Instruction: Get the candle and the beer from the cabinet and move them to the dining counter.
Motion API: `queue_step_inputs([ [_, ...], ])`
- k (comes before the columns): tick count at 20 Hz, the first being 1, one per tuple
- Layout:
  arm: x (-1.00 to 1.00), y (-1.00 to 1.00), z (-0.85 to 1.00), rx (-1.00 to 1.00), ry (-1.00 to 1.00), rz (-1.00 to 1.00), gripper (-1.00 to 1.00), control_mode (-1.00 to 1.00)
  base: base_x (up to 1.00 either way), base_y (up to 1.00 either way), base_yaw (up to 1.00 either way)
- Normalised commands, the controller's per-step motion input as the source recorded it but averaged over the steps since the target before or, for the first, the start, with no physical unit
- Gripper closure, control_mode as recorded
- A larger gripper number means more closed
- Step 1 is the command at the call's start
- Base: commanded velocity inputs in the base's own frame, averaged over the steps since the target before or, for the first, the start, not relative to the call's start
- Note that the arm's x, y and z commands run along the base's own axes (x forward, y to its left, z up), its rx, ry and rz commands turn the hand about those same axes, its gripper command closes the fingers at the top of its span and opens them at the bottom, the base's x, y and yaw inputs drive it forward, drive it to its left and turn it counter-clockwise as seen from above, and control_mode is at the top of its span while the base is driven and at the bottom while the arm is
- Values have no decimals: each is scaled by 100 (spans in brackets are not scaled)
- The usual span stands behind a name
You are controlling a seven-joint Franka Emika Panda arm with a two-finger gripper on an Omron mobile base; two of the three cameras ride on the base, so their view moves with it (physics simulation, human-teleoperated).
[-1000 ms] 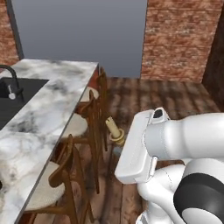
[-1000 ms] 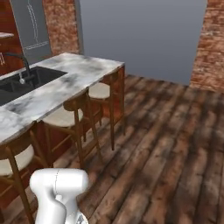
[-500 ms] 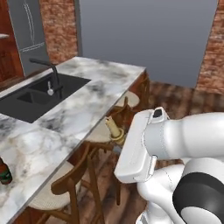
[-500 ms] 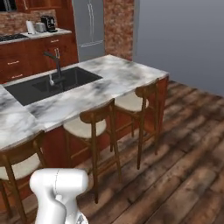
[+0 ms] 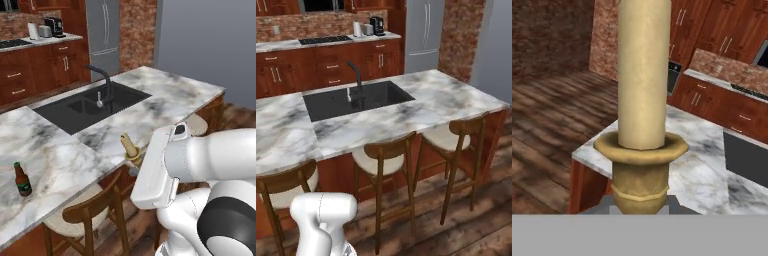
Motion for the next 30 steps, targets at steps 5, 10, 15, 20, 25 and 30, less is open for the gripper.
queue_step_inputs([
  [5,0,0,0,0,0,0,100,100,83,-13,50],
  [10,0,0,0,0,0,0,100,100,86,-12,51],
  [15,0,0,0,0,0,0,100,100,85,-12,51],
  [20,0,0,0,0,0,0,100,100,87,-9,49],
  [25,0,0,0,0,0,0,100,100,83,-12,48],
  [30,35,-7,-19,2,0,15,100,-100,50,-8,28],
])
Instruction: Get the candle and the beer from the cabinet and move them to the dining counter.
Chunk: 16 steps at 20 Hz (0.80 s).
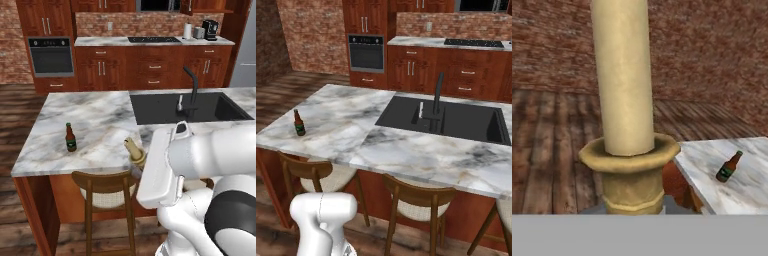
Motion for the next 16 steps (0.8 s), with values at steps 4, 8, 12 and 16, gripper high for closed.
queue_step_inputs([
  [4,88,-39,-41,7,0,34,100,-100,0,0,0],
  [8,68,-65,-27,12,0,23,100,-100,0,0,0],
  [12,76,-50,-18,9,2,8,100,-100,0,0,0],
  [16,90,-26,-16,6,3,1,100,-100,0,0,0],
])
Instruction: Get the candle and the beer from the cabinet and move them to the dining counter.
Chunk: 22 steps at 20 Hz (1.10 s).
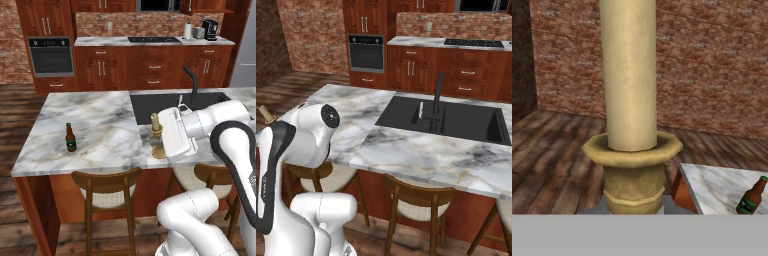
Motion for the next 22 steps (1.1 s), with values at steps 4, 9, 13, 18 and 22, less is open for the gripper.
queue_step_inputs([
  [4,78,-15,-16,3,1,1,100,-100,0,0,0],
  [9,52,-32,-24,4,5,8,100,-100,0,0,0],
  [13,70,-29,-31,6,10,5,100,-100,0,0,0],
  [18,83,-4,-29,10,10,1,100,-100,0,0,0],
  [22,88,2,-29,8,12,0,100,-100,0,0,0],
])
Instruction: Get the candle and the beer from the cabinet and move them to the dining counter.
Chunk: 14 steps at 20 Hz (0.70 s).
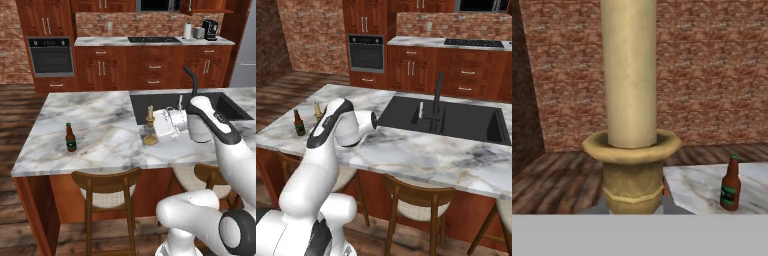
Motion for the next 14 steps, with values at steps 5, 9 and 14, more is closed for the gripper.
queue_step_inputs([
  [5,75,5,-49,4,3,0,100,-100,0,0,0],
  [9,63,11,-51,0,0,0,100,-100,0,0,0],
  [14,60,12,-41,0,-1,0,100,-100,0,0,0],
])
